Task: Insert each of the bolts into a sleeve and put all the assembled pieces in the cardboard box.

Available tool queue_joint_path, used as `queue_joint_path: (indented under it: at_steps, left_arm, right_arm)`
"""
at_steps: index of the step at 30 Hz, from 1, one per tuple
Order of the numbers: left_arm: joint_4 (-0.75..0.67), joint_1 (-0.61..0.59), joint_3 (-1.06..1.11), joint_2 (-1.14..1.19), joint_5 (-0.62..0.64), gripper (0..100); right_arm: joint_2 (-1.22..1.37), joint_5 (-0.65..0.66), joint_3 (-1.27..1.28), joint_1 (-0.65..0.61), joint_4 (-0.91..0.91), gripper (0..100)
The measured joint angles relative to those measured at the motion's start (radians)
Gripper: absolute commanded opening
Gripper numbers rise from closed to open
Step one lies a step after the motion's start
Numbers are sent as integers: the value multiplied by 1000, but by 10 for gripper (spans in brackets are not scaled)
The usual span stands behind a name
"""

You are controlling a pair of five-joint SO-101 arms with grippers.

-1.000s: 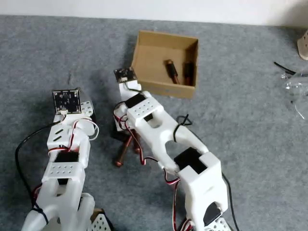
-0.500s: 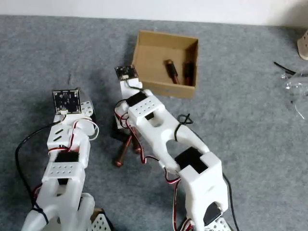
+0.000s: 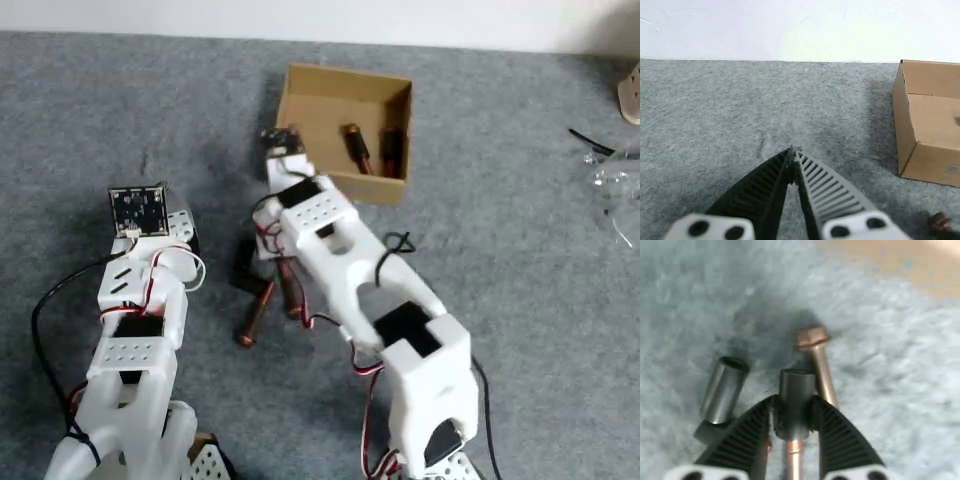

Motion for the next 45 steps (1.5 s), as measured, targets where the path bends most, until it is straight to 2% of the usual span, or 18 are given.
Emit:
queue_joint_path:
  at_steps: [7,23,28,41,45]
  left_arm:
    - [0,0,0,0,0,7]
    - [0,0,0,0,0,7]
    - [0,0,0,18,0,7]
    - [-25,0,-129,275,0,7]
    - [63,2,-187,288,0,7]
  right_arm:
    - [-114,0,8,60,17,4]
    - [-620,5,350,100,18,4]
    - [-781,43,491,192,18,4]
    - [-1254,172,994,446,-60,4]
    - [-1386,178,1115,520,-68,4]
